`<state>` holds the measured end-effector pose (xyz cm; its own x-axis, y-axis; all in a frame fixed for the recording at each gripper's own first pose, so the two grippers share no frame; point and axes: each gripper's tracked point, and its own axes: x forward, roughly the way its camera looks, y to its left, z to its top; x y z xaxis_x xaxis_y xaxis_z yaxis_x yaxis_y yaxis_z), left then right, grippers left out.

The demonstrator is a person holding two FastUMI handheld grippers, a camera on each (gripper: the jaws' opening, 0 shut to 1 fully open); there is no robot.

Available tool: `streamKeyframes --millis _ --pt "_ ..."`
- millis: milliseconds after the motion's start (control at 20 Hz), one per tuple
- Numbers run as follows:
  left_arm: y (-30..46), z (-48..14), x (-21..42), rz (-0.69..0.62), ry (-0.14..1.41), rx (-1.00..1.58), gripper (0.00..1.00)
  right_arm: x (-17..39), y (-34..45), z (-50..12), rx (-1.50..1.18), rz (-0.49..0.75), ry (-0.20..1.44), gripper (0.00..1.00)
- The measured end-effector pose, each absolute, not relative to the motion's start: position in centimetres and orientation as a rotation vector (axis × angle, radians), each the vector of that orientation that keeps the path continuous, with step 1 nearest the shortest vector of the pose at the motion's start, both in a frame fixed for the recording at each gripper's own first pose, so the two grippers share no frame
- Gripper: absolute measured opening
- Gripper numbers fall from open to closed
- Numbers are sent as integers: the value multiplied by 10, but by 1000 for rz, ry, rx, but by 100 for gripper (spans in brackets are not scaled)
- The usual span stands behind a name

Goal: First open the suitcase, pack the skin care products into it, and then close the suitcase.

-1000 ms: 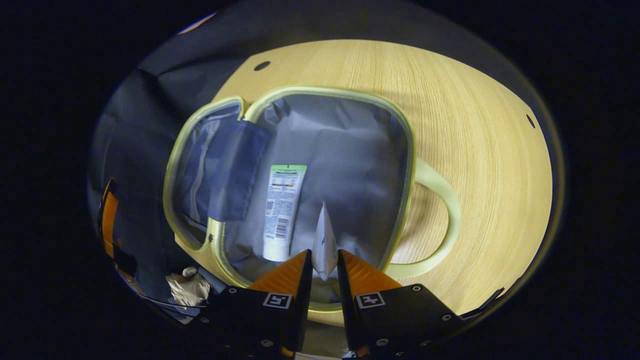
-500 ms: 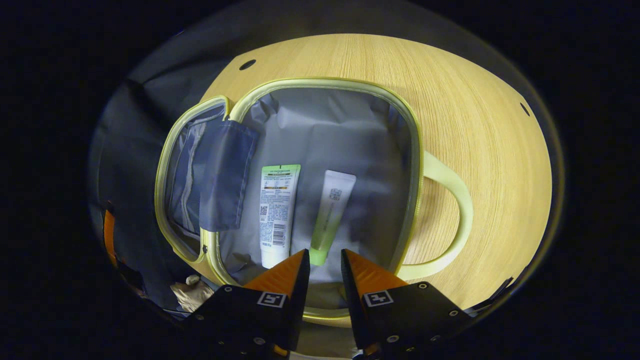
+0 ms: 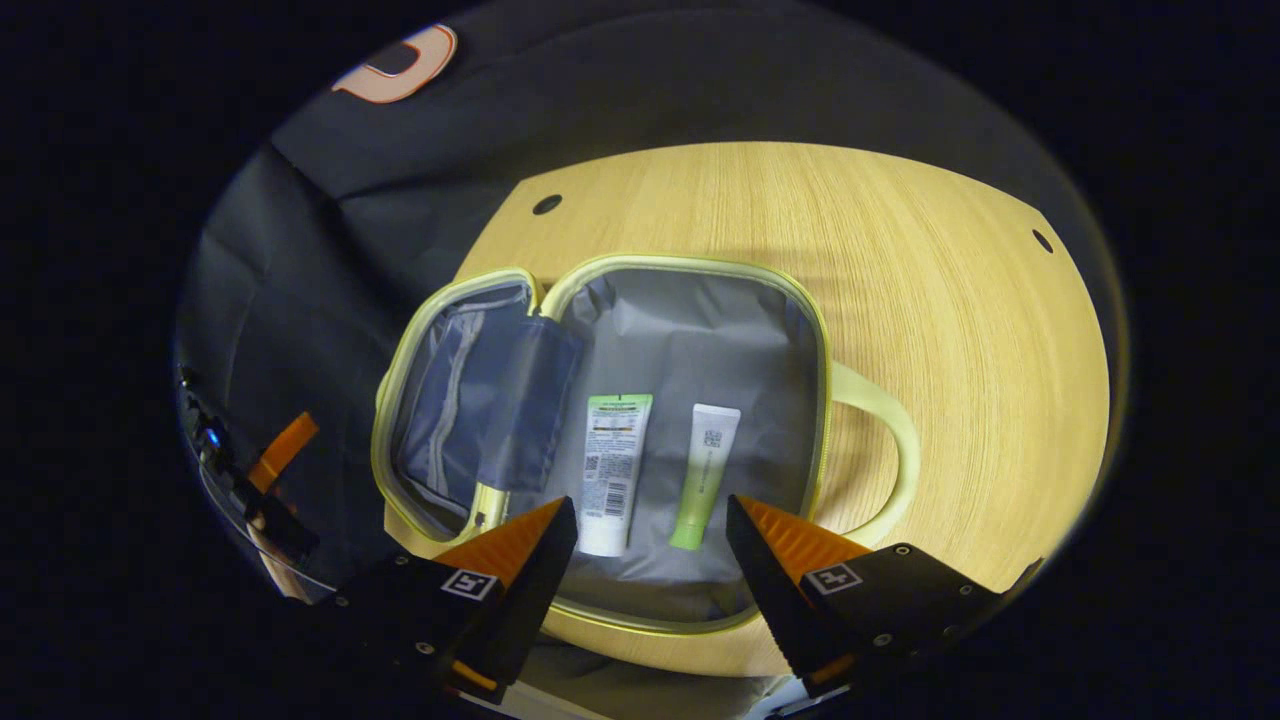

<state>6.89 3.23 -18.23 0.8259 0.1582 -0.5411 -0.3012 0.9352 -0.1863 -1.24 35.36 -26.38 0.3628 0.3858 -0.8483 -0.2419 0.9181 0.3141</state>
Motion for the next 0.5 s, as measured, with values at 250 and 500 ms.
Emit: streamKeyframes --millis 250,500 --pt "67 -242 85 279 627 -455 98 -23 360 -239 233 448 1101 96" --pt "69 -271 113 250 650 -622 98 -24 333 -236 279 384 1096 96"
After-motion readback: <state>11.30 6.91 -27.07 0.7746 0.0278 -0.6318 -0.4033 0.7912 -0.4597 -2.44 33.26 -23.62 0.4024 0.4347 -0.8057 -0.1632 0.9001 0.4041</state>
